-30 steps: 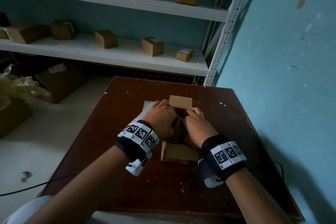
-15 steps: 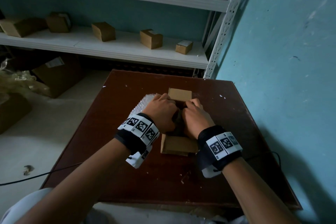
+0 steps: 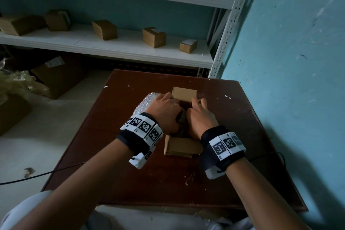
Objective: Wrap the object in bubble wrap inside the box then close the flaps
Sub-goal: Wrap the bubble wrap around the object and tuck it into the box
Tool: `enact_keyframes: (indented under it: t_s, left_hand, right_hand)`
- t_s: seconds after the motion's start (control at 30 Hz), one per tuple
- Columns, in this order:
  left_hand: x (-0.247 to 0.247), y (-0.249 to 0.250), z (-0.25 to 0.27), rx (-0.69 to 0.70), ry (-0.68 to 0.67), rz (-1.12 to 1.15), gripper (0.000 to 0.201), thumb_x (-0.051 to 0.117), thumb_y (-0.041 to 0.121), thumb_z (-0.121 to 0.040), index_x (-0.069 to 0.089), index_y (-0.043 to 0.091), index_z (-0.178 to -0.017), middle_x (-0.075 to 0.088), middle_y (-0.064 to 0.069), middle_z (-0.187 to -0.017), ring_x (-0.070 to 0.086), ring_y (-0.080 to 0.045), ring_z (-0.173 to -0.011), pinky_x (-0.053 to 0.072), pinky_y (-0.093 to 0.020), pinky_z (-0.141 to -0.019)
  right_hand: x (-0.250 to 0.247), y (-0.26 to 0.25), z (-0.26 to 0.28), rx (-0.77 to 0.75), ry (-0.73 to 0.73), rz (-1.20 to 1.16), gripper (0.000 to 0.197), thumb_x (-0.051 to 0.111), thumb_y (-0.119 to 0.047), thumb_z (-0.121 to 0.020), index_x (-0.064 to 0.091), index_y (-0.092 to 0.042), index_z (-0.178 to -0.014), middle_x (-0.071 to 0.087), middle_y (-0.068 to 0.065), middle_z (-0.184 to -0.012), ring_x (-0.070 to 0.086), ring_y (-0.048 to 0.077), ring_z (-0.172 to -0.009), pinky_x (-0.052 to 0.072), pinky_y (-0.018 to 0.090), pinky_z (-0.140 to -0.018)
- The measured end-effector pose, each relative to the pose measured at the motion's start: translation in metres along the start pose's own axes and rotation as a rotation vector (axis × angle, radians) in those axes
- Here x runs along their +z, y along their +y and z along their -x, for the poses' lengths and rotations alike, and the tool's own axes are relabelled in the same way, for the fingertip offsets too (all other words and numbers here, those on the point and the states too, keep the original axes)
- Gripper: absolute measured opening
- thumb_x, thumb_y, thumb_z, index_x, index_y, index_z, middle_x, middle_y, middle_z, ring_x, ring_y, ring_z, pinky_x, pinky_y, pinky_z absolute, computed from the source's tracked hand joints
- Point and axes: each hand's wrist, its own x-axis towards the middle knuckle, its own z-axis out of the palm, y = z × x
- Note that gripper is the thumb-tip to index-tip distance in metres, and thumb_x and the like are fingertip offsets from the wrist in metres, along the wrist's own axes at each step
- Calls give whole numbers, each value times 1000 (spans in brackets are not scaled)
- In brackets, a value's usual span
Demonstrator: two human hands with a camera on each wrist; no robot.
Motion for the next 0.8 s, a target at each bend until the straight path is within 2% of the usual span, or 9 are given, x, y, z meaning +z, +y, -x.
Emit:
enact_keyframes:
  t_s: [0.13,0.23,0.4,0.5,0.6,0.67,0.73,0.8]
  left_hand:
    - [-2,1,-1,-11,-4,3,31,57,49,-82,63,30,-105,56,7,-115,42,-19,-115,33,-37,-101]
    - [-6,0,1,-16,1,2,31,58,48,-83,62,28,-106,55,7,-116,41,-19,-118,31,-38,-102]
    - [-10,-3,5,-26,4,-2,30,56,49,-82,63,28,-102,56,7,-110,43,-19,-114,32,-38,-99]
    - [-12,-1,5,-30,-24,-34,28,56,47,-82,66,27,-98,56,6,-108,43,-19,-113,33,-37,-97]
    - [-14,1,5,-35,-47,-86,29,56,47,-81,67,26,-96,57,5,-106,44,-19,-110,34,-36,-95]
    - [-15,2,6,-42,-67,-111,30,58,46,-80,67,24,-98,59,4,-107,44,-20,-110,34,-36,-95]
    - [-15,2,6,-35,-78,-124,32,59,45,-79,67,22,-99,59,2,-108,44,-21,-110,35,-36,-95]
    - [-15,1,7,-36,-84,-117,32,59,44,-81,67,21,-100,59,2,-108,43,-20,-112,35,-36,-96]
  right_hand:
    - [6,4,-7,11,3,-17,17,48,-16,-97,58,-11,-109,24,6,-145,18,32,-137,38,43,-100]
    - [16,9,-16,39,42,-86,26,49,-13,-95,51,-11,-121,23,7,-147,29,30,-132,40,41,-97]
    - [25,11,-24,73,98,-117,37,51,-17,-93,46,-10,-128,31,9,-140,42,28,-117,41,36,-88]
    - [23,10,-24,101,96,-152,36,49,-15,-93,45,-11,-129,31,8,-139,44,28,-117,41,38,-91]
    - [17,8,-17,83,84,-164,41,48,-16,-96,37,-15,-135,28,10,-140,49,29,-115,41,39,-94]
    - [12,7,-11,24,45,-151,36,48,-21,-97,43,-18,-133,27,7,-141,43,28,-122,40,39,-97]
    - [7,8,-6,-26,-33,-98,29,52,-26,-95,56,-19,-123,28,3,-144,27,29,-132,40,43,-101]
    - [0,12,-1,-72,-89,-77,28,54,-24,-94,60,-15,-120,29,4,-146,18,31,-138,34,47,-109]
